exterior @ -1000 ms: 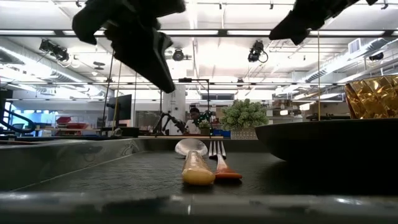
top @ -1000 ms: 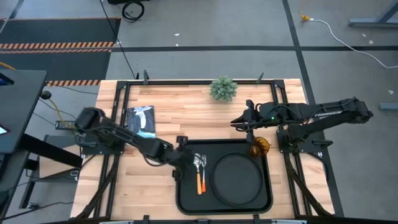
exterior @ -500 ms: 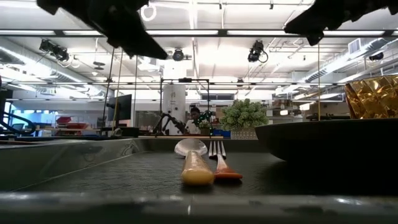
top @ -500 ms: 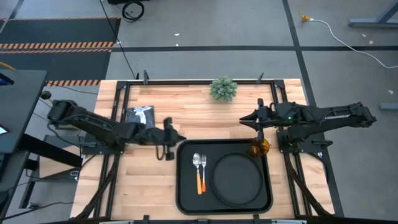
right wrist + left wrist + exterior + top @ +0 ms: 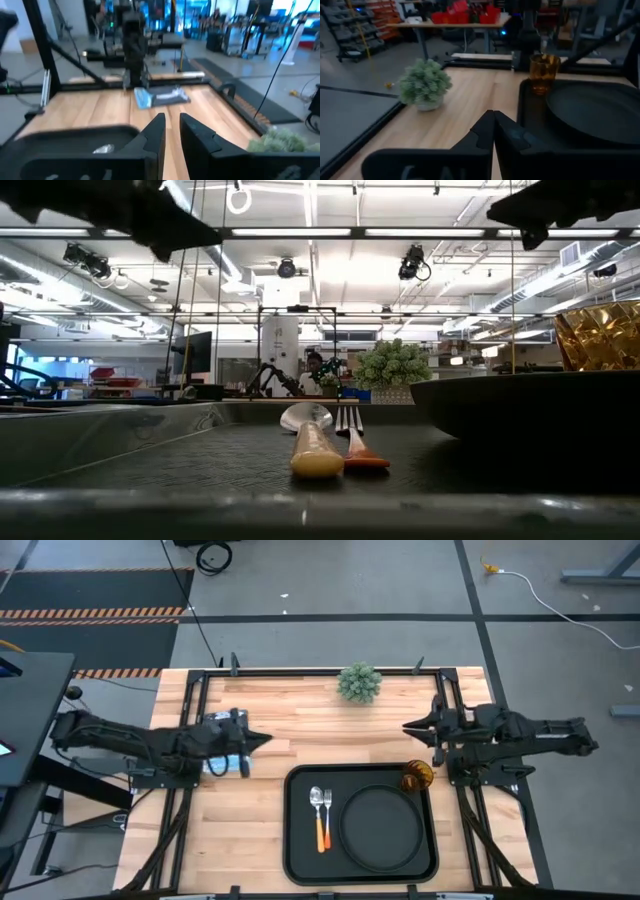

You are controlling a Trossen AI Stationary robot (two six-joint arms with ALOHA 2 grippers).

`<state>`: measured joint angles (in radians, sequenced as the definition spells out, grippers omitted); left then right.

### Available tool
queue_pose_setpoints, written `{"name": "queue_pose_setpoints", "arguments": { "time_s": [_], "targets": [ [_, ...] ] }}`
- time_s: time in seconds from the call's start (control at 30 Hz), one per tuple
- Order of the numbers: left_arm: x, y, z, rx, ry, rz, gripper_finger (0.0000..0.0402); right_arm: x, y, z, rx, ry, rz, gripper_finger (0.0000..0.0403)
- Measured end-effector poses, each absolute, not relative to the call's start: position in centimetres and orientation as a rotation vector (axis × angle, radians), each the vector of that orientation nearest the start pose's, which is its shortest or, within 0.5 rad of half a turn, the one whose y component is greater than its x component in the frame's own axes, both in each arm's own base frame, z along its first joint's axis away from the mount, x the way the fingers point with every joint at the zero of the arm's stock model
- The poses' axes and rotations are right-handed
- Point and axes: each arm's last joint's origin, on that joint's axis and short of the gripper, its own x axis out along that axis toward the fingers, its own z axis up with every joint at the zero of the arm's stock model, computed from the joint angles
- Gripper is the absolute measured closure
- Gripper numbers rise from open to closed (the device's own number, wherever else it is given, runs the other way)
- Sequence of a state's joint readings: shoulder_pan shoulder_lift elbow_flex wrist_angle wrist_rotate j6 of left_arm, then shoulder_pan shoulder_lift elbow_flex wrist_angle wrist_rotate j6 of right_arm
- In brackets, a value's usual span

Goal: Pick and place plate/cup/fork/spoon on tray
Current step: Return to Home Position

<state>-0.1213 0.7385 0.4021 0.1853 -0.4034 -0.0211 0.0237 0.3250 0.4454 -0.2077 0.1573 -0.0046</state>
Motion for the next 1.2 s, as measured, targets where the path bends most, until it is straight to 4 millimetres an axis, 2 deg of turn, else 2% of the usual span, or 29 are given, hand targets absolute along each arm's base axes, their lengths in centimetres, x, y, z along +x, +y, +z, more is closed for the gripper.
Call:
{"name": "queue_pose_setpoints", "arguments": {
  "time_s": [0.3,0.47,0.63,0.87,1.07,1.2],
  "targets": [
    [12.5,0.2,23.0,-0.018,-0.022,0.363,0.0386,7.4,-0.2,27.3,-0.001,-0.014,-0.122,0.0339],
    [10.8,0.6,22.4,-0.016,-0.123,0.393,0.0386,6.2,-0.4,27.3,0.030,-0.047,-0.160,0.0339],
    [9.5,0.7,22.2,-0.003,-0.211,0.420,0.0386,5.3,-0.7,28.0,0.127,-0.176,-0.260,0.0339],
    [8.6,0.8,20.8,-0.005,-0.265,0.433,0.0392,6.0,-0.7,26.7,0.100,-0.260,-0.263,0.0339],
    [9.2,0.7,19.0,-0.039,-0.237,0.395,0.0396,7.0,-0.7,25.1,0.120,-0.283,-0.260,0.0339],
    [9.1,0.7,19.2,-0.059,-0.271,0.404,0.0396,7.8,-0.7,23.6,0.121,-0.341,-0.265,0.0339]
  ]
}}
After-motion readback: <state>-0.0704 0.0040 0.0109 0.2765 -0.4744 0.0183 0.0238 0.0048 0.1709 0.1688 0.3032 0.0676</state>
